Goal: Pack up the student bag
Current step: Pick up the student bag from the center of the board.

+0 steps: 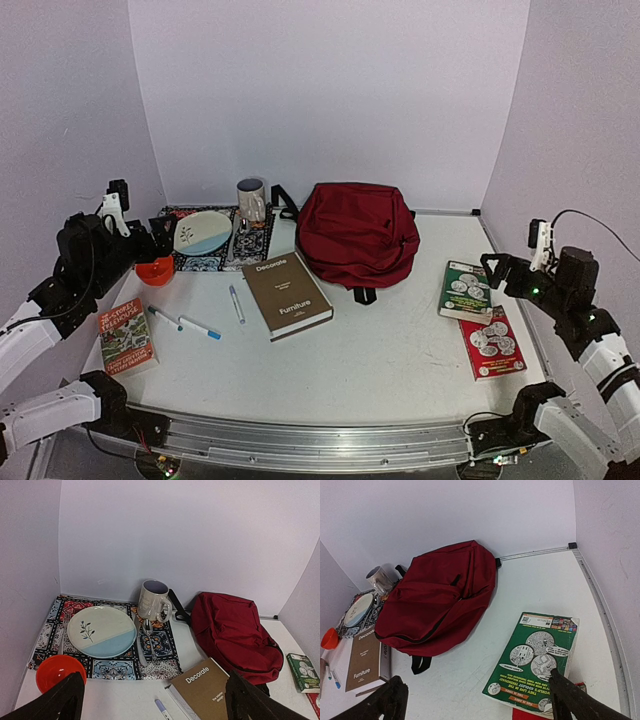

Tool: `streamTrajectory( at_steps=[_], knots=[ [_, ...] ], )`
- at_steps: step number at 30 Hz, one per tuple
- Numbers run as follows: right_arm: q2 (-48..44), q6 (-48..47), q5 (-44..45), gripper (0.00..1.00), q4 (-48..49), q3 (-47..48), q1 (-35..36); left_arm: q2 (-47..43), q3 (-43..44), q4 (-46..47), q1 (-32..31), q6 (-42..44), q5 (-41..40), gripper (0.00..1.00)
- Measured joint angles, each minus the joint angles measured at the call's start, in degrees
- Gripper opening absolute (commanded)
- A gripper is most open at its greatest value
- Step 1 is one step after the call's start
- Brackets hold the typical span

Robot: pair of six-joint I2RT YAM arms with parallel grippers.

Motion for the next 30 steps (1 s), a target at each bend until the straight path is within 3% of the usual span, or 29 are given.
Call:
streamTrajectory(
  at_steps=[7,17,23,30],
  knots=[
    [7.01,2.79,-2.64,0.98,5.37,0.00,1.36,0.00,0.03,-0.08,1.19,1.06,4.41,0.99],
    [25.71,4.91,4.87,0.98,10.31,6.33,15.96,0.33,2.58,-1.97,1.88,2.16,6.44,1.00],
    [36.44,8.69,9.95,0.98,12.89,13.21,19.28,1.19,3.41,-3.76,1.88,2.10,8.65,1.00],
    [54.87,15.55,16.76,0.96,10.61,27.97,21.94,1.09,4.45,-5.13,-0.62,2.44,8.51,0.99]
  ],
)
